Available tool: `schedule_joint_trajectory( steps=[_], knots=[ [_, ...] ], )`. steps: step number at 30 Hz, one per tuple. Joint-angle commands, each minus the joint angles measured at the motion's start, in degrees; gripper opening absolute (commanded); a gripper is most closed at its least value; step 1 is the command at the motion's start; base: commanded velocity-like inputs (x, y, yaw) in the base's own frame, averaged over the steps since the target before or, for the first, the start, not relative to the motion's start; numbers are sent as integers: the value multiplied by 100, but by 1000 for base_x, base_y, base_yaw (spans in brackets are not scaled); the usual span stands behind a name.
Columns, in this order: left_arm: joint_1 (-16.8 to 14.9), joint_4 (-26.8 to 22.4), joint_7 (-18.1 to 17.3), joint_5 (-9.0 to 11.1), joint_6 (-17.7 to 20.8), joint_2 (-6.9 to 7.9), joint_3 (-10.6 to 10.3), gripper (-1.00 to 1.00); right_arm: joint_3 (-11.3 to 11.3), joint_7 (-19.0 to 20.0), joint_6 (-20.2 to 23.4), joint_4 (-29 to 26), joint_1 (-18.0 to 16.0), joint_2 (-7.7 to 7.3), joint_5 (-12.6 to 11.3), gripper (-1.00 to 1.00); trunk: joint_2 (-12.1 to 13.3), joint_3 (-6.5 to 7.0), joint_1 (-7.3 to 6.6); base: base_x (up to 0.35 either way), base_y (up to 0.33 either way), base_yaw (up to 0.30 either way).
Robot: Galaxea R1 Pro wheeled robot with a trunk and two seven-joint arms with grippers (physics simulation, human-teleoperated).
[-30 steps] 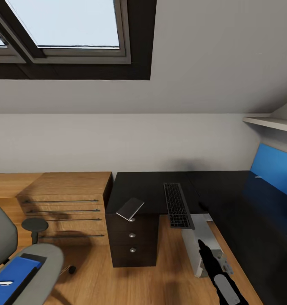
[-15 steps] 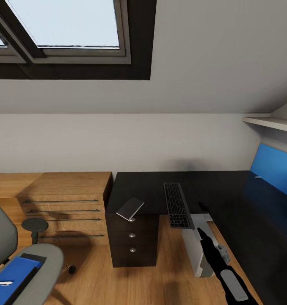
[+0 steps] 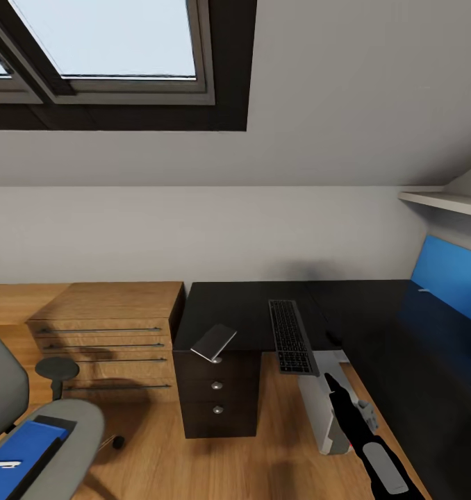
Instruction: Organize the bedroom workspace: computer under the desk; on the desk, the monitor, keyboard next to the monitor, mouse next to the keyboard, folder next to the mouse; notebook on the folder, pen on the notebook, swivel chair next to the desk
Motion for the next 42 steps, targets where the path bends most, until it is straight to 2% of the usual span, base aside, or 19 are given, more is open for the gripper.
schedule_joint_trajectory(
  steps=[1, 14, 26, 38, 42],
  knots=[
    [1, -9, -40, 32, 0, -4, 25, 100, -19, 25, 47, 0, -3, 2, -60, 100, -6, -7, 1, 0, 0, 0],
    [1, -11, -40, 32, -8, -4, 24, 100, -26, 33, 25, 182, -2, 8, -65, 100, -6, -7, 1, 184, 0, 0],
    [1, -74, -40, 39, -38, -4, 17, 100, -35, 27, 34, 241, -2, 25, -82, 100, -6, -7, 1, 28, 0, 0],
    [1, -99, -40, 39, -47, -17, 16, 100, 0, 156, 31, 238, -2, 12, -69, 100, -487, -223, 265, 0, 0, 0],
    [1, -427, -33, 34, -17, -47, 12, 100, 6, 360, 29, 241, -2, 11, -62, 100, -648, -294, 353, 0, 0, 0]
  ],
)
